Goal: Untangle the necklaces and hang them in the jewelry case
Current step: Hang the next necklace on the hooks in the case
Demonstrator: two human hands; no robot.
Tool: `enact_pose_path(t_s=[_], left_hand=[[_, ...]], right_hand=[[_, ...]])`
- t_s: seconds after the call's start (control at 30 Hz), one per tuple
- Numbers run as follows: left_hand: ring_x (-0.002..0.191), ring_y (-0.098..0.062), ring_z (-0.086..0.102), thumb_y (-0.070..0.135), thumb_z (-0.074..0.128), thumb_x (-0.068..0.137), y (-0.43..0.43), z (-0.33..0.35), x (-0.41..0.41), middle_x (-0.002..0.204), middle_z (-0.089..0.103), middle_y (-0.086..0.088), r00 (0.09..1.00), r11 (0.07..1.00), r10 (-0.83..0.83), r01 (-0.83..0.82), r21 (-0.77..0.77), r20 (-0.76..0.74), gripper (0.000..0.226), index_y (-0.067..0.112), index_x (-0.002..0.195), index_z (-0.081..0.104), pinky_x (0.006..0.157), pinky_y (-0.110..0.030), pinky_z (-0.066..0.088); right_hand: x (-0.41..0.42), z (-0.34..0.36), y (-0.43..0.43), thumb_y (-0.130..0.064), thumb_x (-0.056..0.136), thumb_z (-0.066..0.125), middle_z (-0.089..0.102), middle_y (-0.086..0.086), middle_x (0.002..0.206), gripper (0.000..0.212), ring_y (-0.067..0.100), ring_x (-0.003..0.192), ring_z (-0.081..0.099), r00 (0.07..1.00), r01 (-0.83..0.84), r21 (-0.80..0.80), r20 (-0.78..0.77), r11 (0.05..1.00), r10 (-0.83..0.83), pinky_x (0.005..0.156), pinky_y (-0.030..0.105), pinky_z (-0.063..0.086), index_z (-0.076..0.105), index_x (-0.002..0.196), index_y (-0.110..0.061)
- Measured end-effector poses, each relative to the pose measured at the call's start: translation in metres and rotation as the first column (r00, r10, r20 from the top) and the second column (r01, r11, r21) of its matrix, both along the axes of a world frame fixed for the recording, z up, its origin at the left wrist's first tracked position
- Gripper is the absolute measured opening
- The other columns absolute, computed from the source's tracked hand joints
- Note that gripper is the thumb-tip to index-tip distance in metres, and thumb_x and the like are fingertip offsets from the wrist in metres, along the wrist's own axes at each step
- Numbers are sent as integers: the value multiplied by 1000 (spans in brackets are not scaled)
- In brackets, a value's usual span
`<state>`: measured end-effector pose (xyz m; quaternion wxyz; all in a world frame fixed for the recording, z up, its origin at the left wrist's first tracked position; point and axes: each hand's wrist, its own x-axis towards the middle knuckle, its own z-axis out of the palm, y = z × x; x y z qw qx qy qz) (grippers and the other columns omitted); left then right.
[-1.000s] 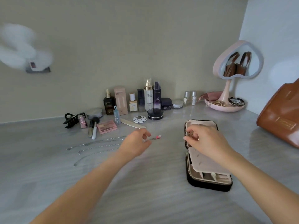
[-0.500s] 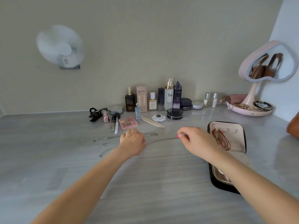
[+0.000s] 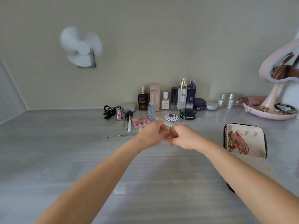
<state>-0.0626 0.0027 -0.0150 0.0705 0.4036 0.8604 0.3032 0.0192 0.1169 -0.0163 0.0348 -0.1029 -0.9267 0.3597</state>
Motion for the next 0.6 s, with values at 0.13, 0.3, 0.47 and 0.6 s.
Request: enact_pose_path(t_s=[0.13, 0.3, 0.47, 0.6], left_hand=[[42, 3, 54, 22, 42, 95, -5, 19, 8, 68, 61, -4, 975, 964, -22, -38, 264, 219, 19, 11, 83, 52, 47, -12, 40], [68, -13, 63, 38, 28, 99, -4, 24, 13, 76, 64, 3, 868, 912, -74, -140, 385, 491, 39, 16, 84, 56, 62, -13, 46], [86, -19, 67, 51, 12, 96, 6, 17, 24, 88, 67, -5, 695, 895, -279, -62, 442, 663, 61, 14, 97, 60, 83, -26, 51], [88, -22, 65, 56, 9, 94, 11, 12, 27, 83, 69, -3, 705, 924, -282, 16, 383, 651, 69, 14, 94, 64, 101, -39, 40]], right_hand=[[5, 22, 0, -28, 88, 58, 50, 6, 62, 23, 21, 58, 41, 999, -20, 0, -29, 1000, 20, 56, 29, 36, 65, 74, -11], [11, 40, 4, -21, 93, 50, 47, -6, 49, 32, 3, 40, 36, 990, 13, -68, -137, 998, -22, 47, 19, 30, 54, 61, -16], [18, 46, 10, -18, 95, 48, 51, 7, 63, 21, 10, 39, 30, 980, 11, -352, -182, 936, -80, 43, 22, 23, 59, 77, -13], [25, 53, 23, -13, 93, 49, 61, 2, 67, 19, 11, 43, 31, 952, 77, -537, -210, 840, -221, 41, 21, 26, 64, 83, -8]])
